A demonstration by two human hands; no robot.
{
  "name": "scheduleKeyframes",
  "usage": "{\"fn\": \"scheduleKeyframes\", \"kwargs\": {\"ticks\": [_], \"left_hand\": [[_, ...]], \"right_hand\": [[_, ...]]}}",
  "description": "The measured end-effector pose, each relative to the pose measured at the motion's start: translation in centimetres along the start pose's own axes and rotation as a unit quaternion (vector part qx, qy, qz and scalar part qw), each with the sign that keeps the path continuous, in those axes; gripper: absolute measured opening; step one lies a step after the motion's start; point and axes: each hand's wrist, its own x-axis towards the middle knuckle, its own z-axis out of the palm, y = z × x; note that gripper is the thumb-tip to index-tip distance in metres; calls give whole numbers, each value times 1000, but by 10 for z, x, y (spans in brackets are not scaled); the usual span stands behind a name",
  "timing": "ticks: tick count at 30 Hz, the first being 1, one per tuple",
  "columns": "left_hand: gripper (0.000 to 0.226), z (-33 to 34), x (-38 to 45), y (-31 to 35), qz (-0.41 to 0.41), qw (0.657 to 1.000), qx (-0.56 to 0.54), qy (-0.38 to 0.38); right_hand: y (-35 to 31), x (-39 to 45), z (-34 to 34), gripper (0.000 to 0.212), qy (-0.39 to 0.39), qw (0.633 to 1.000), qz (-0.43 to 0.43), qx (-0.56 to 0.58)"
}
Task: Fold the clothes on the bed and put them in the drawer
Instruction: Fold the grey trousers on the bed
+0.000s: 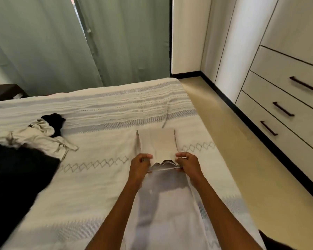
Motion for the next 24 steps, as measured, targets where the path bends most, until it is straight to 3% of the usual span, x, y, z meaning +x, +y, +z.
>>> {"fn": "scheduleKeyframes", "kwargs": {"ticks": [6, 17, 21, 24], "left_hand": [[33, -15, -79, -64, 0, 995, 91, -30], [29, -37, -126, -95, -2, 985, 167, -49], [24, -39, -130, -96, 95, 932, 349, -12], [29, -39, -121, -102, 224, 857, 461, 55]], "right_hand": [[57, -81, -17, 23, -33, 987, -11, -159], [83, -130, -33, 33, -95, 899, -76, -420], [85, -131, -33, 30, -55, 876, -96, -470], [84, -123, -25, 31, -2, 857, -167, -487]]}}
